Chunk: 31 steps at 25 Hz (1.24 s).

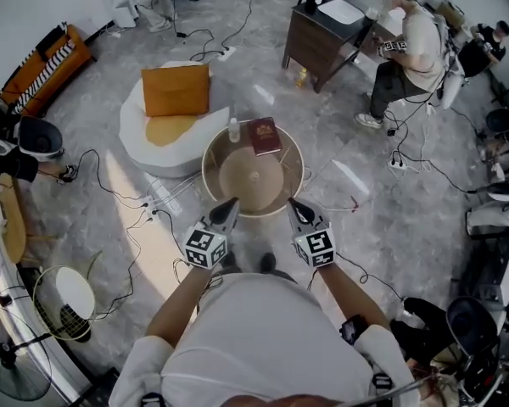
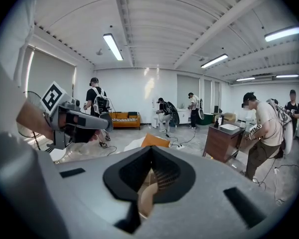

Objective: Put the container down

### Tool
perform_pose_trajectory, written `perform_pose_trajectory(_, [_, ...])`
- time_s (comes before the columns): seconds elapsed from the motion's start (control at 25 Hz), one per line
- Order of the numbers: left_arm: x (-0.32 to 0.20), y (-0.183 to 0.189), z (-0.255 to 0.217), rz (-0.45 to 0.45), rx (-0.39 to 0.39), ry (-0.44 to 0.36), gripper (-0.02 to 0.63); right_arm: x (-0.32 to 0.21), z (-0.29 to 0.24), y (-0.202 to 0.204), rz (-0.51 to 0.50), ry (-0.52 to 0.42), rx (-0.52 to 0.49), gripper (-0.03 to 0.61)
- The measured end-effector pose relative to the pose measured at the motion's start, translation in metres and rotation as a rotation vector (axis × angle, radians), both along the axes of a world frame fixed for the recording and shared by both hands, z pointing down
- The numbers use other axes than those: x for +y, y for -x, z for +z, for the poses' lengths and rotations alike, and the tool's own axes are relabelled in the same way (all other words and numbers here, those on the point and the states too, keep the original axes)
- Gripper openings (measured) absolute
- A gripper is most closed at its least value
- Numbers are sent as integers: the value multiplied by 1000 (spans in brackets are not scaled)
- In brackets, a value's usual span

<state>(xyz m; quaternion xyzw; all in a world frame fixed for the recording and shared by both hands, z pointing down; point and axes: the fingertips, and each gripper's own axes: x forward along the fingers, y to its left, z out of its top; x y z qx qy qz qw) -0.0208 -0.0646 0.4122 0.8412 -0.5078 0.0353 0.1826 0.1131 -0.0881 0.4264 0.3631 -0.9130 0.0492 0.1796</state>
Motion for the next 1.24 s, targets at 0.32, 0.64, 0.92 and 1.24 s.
perform_pose_trajectory(0.32, [-8, 18, -4, -16, -10, -21, 14, -5, -7, 5, 11, -24, 6, -6])
perform_pose_trajectory(0.64, [-7, 23, -2, -20, -1, -16, 14, -2, -11, 12, 12, -23, -7, -6])
perform_pose_trajectory(0.92, [1, 20, 2, -22, 1, -12, 14, 5, -9, 11, 18, -21, -11, -6])
perform_pose_trajectory(1.24, [-6, 13, -1, -29, 5, -10, 14, -2, -14, 5, 15, -26, -15, -6])
